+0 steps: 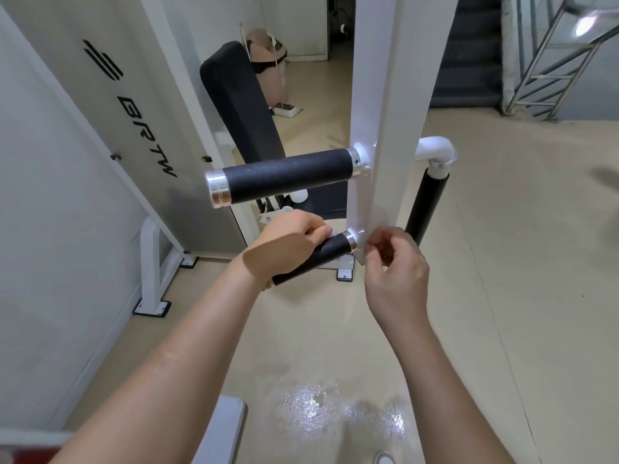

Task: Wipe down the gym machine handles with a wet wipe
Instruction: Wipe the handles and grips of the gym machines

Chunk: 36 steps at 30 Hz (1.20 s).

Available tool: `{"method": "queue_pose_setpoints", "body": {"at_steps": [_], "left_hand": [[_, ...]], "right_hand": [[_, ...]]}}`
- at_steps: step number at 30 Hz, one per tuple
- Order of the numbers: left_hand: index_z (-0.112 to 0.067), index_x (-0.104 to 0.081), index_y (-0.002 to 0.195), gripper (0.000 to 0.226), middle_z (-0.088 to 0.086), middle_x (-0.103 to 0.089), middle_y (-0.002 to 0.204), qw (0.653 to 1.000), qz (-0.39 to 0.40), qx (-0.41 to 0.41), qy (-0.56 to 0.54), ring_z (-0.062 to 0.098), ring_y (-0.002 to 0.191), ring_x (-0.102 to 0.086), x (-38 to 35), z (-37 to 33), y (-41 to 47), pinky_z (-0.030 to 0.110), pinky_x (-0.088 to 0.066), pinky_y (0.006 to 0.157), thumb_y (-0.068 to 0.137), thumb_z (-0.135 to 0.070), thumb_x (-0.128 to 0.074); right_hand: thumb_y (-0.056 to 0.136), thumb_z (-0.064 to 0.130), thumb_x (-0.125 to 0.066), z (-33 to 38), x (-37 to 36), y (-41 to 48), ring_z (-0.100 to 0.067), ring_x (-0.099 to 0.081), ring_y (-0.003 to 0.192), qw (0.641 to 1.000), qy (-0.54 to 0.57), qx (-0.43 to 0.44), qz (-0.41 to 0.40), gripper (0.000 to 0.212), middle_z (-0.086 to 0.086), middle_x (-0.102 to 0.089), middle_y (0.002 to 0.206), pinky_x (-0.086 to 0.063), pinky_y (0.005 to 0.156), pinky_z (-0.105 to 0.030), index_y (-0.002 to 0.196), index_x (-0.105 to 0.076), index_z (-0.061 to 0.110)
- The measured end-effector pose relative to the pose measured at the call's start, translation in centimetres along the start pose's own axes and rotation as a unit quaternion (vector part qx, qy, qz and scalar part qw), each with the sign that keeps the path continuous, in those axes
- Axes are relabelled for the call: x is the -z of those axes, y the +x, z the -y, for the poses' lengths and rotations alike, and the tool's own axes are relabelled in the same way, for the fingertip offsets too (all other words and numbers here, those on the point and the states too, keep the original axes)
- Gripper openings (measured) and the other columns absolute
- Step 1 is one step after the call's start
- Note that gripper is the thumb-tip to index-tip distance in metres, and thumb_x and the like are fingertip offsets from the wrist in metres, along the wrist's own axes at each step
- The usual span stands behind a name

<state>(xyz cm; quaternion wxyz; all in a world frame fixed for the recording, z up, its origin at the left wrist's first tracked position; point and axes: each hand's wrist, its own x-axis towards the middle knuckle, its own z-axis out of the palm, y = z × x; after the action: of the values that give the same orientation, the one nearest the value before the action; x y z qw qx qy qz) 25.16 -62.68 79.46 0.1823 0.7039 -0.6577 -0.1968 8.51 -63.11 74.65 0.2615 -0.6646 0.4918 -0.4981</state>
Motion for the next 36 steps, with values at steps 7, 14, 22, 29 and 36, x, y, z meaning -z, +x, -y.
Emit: {"method": "queue_pose_setpoints", "body": {"at_steps": [7,14,22,29,36], "left_hand": [[-0.021,-0.061,0.091,0.023,0.014,-0.072,0.097,0.934,0.164,0.092,-0.302,0.029,0.095,-0.069,0.9,1.8,0.7,0.035,-0.054,0.08,0.098,-0.034,-0.043],[-0.004,-0.06,0.113,0.034,0.015,-0.071,0.108,0.846,0.293,0.148,-0.42,0.034,0.102,-0.067,0.8,0.8,1.4,0.035,-0.051,0.082,0.103,-0.023,-0.034],[-0.003,-0.062,0.108,0.052,0.017,-0.071,0.098,0.824,0.314,0.171,-0.439,0.037,0.106,-0.062,1.9,3.4,-0.7,0.038,-0.049,0.089,0.101,-0.043,-0.03],[0.0,-0.055,0.122,0.038,0.023,-0.069,0.1,0.813,0.17,0.228,-0.509,0.027,0.087,-0.067,2.2,5.8,-4.1,0.031,-0.05,0.075,0.1,-0.027,-0.04],[-0.004,-0.07,0.091,0.022,0.014,-0.068,0.076,0.825,-0.059,0.27,-0.493,0.018,0.062,-0.063,1.3,5.7,-6.3,0.025,-0.048,0.062,0.085,-0.026,-0.069]], "right_hand": [[0.083,0.001,-0.055,-0.3,0.1,0.3,-0.017,-0.055,0.074,1.0,-0.01,-0.001,0.009,0.014,-0.001,-0.061,0.084,-0.045,0.069,-0.028,0.085,-0.059,0.014],[0.083,0.0,-0.055,-0.1,0.2,0.5,-0.019,-0.056,0.076,1.0,-0.029,0.003,0.009,0.013,-0.001,-0.061,0.083,-0.047,0.071,-0.032,0.084,-0.059,0.013],[0.086,0.006,-0.054,0.3,0.1,0.5,-0.022,-0.058,0.077,0.998,-0.055,-0.009,0.022,0.012,-0.002,-0.065,0.086,-0.047,0.07,-0.034,0.09,-0.06,0.015],[0.092,0.014,-0.051,1.1,0.1,0.4,-0.02,-0.06,0.089,0.998,-0.048,-0.021,0.04,0.014,0.0,-0.067,0.094,-0.049,0.082,-0.038,0.1,-0.062,0.015],[0.091,0.019,-0.052,2.0,0.7,0.2,-0.017,-0.06,0.093,0.996,-0.034,-0.056,0.056,0.014,0.005,-0.066,0.093,-0.048,0.085,-0.037,0.1,-0.062,0.019]]}}
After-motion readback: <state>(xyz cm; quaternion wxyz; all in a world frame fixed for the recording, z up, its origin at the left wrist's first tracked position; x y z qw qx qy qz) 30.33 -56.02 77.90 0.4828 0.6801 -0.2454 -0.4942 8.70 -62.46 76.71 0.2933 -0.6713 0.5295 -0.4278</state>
